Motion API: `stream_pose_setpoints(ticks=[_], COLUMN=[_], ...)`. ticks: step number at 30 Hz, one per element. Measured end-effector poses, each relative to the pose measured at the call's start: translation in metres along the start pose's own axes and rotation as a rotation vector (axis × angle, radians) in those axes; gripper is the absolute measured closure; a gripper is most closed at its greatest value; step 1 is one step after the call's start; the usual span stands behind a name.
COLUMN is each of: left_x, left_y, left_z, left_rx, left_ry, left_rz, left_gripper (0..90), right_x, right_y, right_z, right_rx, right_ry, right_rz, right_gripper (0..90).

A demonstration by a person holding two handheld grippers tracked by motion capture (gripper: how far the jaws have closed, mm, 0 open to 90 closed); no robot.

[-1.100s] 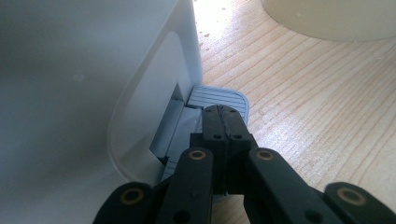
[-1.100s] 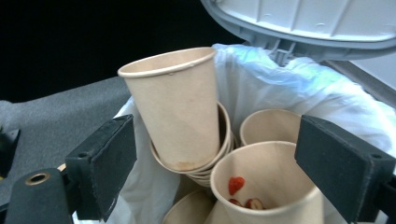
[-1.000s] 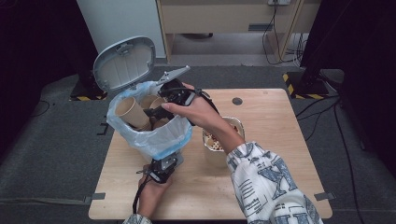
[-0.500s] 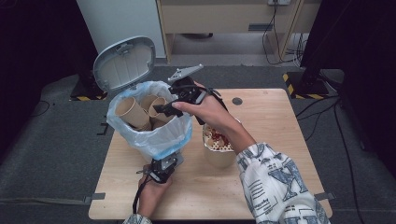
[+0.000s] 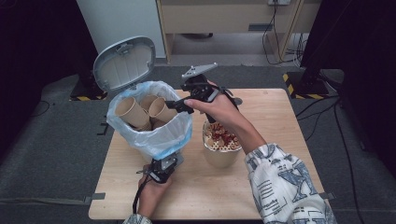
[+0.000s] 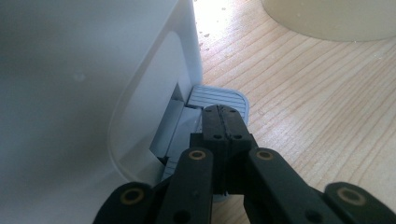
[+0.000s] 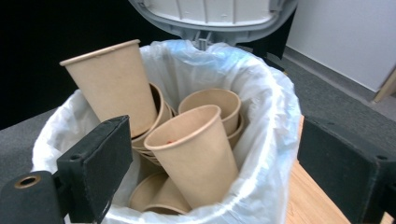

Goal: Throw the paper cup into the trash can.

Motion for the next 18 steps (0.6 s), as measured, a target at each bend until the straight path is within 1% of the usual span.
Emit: stream_pose_setpoints(ticks=[12,18], left_x=[0.000,0.000], left_y=[0.000,0.000], left_z=[0.000,0.000], left_rx=[0.001,0.000], left_ry=[-0.001,-0.002], left_rz=[-0.001,0.000], left_gripper=[89.3,89.3], right_x=[-0.015,-0.026], right_y=[-0.007,-0.015], right_z=[0.015,0.026], right_rx=[0.019,0.032], right_ry=[-0.054,-0.087], right_rz=[0.002,0.003], right_gripper=[11.4,11.6])
Point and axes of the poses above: each handheld gripper's, and its own axes: x roughly forward along the jaws, y roughly out of its top, z roughly to its right, the point moved 4 cm from there along x, roughly forward along the jaws, and after that the axes turned 6 degrees about z, right-handed, at the moved point
